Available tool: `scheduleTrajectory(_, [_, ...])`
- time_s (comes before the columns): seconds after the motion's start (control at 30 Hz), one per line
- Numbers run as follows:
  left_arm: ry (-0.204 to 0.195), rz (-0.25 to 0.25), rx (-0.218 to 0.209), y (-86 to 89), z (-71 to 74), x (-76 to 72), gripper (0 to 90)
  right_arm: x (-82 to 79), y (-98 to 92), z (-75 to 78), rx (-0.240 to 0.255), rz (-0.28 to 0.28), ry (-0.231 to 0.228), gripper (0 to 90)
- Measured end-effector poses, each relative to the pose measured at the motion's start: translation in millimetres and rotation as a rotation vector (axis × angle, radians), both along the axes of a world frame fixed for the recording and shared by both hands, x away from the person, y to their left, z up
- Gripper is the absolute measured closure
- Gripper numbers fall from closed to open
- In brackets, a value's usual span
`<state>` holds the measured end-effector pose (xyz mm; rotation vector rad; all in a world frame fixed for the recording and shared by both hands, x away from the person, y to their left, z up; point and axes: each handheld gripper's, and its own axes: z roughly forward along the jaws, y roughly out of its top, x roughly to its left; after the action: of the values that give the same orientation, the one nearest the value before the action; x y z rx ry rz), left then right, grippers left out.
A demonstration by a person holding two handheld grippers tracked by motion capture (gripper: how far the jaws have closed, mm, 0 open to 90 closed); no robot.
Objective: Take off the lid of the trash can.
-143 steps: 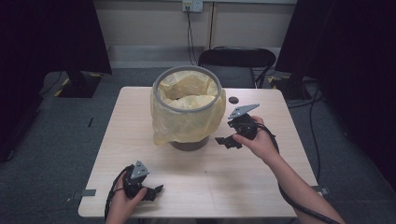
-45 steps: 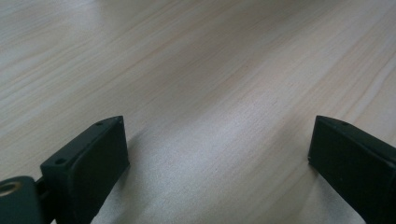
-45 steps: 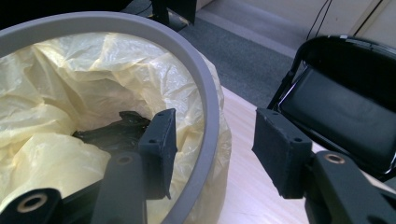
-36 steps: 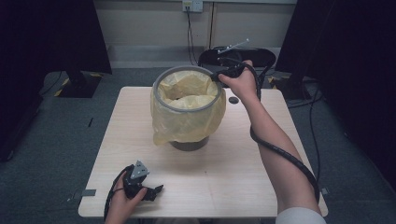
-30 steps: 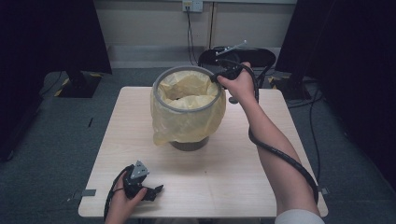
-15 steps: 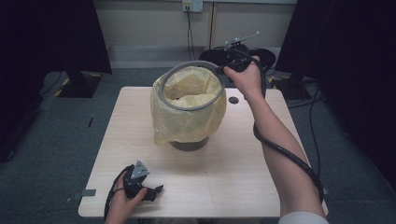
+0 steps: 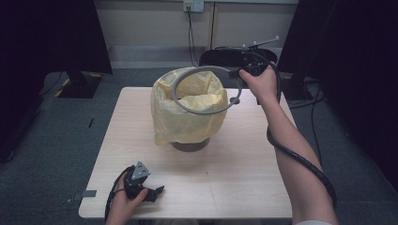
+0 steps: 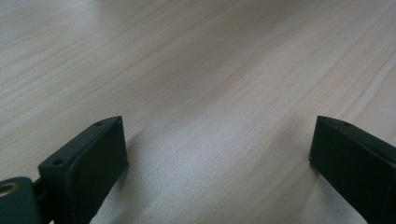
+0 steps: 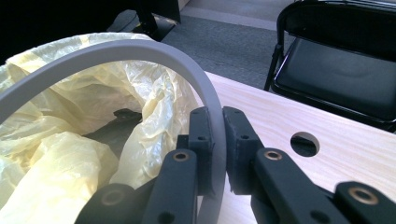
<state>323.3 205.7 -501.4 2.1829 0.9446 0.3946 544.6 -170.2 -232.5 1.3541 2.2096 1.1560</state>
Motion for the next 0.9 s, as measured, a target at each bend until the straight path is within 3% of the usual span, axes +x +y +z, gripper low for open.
scheduleTrajectory(0.4, [0.001, -0.002, -0.001, -0.3, -0.1, 0.2, 2.9, -14.0, -30.1, 6.4, 0.128, 0.017, 0.04, 83.4])
scheduleTrajectory(0.9, [0.002, -0.002, 0.003, -0.9, -0.1, 0.3, 2.1, -40.4, -77.8, 14.4, 0.19, 0.035, 0.049, 83.5])
